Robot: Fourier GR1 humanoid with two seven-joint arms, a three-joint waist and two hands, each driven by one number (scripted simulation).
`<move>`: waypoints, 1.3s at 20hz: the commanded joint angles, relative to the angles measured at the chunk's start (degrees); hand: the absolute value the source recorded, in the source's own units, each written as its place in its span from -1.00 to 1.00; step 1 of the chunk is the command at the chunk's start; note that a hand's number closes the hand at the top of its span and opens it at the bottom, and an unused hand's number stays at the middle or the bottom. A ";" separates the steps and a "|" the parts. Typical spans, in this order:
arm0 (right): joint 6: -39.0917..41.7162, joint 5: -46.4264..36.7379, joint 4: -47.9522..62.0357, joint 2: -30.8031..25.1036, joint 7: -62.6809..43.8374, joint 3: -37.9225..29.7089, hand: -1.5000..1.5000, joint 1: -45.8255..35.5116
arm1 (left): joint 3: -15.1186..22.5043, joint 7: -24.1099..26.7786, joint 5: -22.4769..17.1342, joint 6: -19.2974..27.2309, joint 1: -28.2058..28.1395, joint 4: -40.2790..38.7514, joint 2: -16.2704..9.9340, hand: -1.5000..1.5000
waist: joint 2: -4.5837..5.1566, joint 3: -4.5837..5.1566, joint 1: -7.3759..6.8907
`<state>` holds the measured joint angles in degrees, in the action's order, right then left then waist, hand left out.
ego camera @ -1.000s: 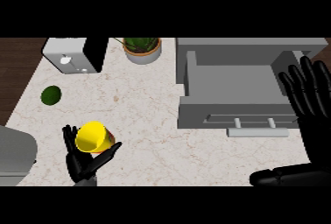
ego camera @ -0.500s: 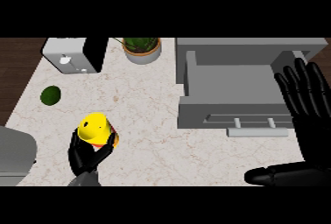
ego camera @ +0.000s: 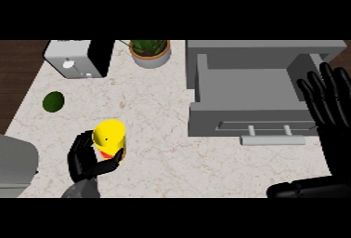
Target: Pick up the cup, place it into the drawer and close the drawer
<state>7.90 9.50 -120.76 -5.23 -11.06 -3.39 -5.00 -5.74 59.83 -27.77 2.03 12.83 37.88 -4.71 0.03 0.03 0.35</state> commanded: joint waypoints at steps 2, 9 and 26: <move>0.18 -0.24 0.06 -0.28 -0.27 0.04 -1.00 0.18 | 3.43 -2.20 2.95 -11.56 3.09 -1.18 -6.72 1.00 | 0.06 0.01 0.21; 0.05 -0.85 -0.02 0.64 1.65 0.16 -1.00 1.92 | 6.16 -4.57 3.04 -14.24 -0.01 11.48 -5.96 1.00 | -0.24 -0.09 -0.71; -0.08 0.00 1.58 0.14 1.04 -0.94 -1.00 -0.93 | 11.96 -37.22 3.86 1.01 7.86 44.94 -1.69 1.00 | -0.13 -0.06 -0.44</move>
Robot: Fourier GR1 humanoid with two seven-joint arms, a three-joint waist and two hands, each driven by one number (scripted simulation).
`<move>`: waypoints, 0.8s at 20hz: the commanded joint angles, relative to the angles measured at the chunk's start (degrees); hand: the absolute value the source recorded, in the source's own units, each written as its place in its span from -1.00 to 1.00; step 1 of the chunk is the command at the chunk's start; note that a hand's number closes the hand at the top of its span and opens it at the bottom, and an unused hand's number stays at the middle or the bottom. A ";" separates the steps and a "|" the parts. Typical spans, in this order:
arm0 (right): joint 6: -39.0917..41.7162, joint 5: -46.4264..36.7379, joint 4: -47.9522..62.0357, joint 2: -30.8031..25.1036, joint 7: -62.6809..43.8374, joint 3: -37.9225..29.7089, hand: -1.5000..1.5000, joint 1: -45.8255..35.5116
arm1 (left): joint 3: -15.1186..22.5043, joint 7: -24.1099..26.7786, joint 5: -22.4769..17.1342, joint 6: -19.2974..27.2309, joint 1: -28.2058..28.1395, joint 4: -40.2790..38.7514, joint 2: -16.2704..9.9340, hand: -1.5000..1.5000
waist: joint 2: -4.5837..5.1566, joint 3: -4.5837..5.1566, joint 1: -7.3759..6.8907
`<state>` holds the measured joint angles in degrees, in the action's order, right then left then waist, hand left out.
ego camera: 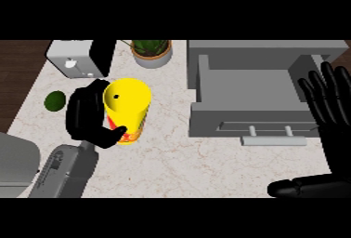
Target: Pick up the cup, place it into the drawer and close the drawer
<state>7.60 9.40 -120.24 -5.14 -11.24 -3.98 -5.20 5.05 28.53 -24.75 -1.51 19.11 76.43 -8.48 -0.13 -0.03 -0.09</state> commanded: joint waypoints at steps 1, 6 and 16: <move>2.10 0.68 4.50 -1.11 3.57 -2.05 -1.00 0.45 | 0.86 -7.76 1.01 5.57 6.14 4.91 2.03 1.00 | 0.09 -0.01 0.16; 2.29 0.95 1.48 -1.39 1.38 -1.28 -1.00 0.98 | -0.05 -10.59 4.68 9.59 14.31 0.71 4.17 1.00 | 0.16 0.02 0.52; 1.11 0.61 -1.09 -0.13 1.28 -1.16 -1.00 3.04 | 0.68 -17.48 11.92 16.09 27.45 -4.37 6.95 1.00 | 0.16 0.02 0.71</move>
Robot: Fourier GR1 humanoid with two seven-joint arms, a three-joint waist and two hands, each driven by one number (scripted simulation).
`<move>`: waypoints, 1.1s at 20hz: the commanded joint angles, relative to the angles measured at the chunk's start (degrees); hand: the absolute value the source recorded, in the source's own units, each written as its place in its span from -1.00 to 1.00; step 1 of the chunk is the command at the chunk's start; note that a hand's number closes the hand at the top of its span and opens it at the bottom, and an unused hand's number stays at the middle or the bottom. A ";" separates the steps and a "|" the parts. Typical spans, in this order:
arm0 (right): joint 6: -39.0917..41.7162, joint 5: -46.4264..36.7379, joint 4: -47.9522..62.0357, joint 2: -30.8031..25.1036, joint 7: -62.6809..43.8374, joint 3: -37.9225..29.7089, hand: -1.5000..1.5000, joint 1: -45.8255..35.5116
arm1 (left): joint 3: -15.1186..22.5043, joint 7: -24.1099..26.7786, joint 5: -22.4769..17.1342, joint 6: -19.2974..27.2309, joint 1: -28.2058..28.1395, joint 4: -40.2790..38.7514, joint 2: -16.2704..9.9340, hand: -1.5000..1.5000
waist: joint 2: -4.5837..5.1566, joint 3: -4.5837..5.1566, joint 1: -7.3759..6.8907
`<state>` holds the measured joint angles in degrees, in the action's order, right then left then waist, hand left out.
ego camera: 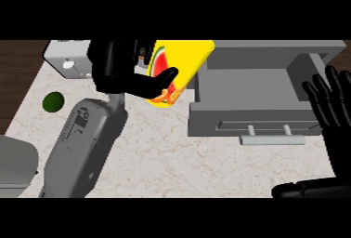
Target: Pick up the cup, place it into the drawer and close the drawer
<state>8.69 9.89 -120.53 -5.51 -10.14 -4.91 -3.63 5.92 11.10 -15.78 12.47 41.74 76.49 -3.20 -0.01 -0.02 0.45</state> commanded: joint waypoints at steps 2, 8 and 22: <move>-0.85 -2.12 4.87 0.44 1.88 -0.08 -1.00 -2.10 | -0.59 -3.75 1.49 0.76 6.60 -3.75 1.35 1.00 | 0.06 0.00 -0.16; 0.99 -1.09 4.24 -0.50 2.37 0.10 -1.00 -2.07 | 1.28 -2.69 2.66 5.09 16.94 -16.84 3.15 1.00 | 0.22 -0.01 0.57; 2.93 1.68 5.87 -2.20 3.76 -3.19 -1.00 -1.76 | 6.70 8.61 -8.18 9.30 27.05 -40.72 3.19 1.00 | 0.54 -0.03 1.92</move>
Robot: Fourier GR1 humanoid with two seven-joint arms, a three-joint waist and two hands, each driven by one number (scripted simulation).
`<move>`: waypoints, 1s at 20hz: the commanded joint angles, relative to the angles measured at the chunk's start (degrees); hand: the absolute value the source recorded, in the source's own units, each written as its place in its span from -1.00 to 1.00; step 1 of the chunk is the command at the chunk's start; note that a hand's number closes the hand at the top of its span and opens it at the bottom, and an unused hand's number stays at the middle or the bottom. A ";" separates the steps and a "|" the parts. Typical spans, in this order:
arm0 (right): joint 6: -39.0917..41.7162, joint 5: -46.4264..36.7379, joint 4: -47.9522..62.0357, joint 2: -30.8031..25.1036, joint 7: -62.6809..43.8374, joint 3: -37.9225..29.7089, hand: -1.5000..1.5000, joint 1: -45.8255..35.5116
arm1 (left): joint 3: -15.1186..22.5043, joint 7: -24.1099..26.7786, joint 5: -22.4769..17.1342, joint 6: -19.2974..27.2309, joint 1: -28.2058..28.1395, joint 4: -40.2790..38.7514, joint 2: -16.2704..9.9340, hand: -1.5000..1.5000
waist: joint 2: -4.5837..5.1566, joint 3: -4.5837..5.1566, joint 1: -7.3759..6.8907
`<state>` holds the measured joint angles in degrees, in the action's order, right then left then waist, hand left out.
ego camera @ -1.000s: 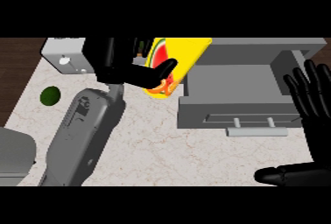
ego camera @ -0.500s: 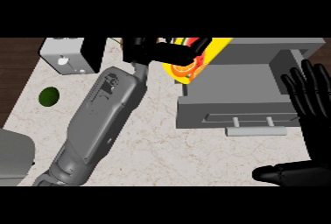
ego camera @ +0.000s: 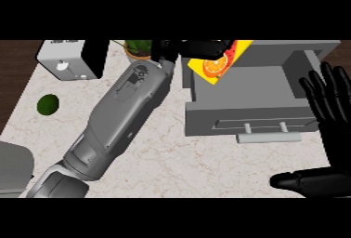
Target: Pick up the cup, place it into the drawer and close the drawer
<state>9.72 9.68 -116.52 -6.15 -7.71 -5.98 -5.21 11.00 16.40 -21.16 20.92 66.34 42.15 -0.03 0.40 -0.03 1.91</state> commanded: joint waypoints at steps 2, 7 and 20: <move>-1.89 -1.01 -2.68 1.12 -2.70 1.68 -1.00 -0.17 | 1.33 0.65 -3.89 0.08 4.68 -7.89 0.03 1.00 | -0.05 0.01 0.16; 1.31 2.54 -3.90 -0.31 -1.15 0.05 -1.00 1.85 | 8.99 4.81 -9.37 1.73 4.69 -13.17 0.03 1.00 | 0.23 -0.02 1.97; 1.65 2.04 0.27 -0.27 -0.75 1.43 -1.00 -3.34 | 21.10 3.13 -11.45 4.42 9.83 -21.61 0.03 1.00 | 1.07 -0.07 4.45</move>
<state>10.96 10.68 -115.24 -5.88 -7.24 -4.48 -7.76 29.10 19.79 -32.92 25.36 74.97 23.12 0.00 1.29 -0.10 5.77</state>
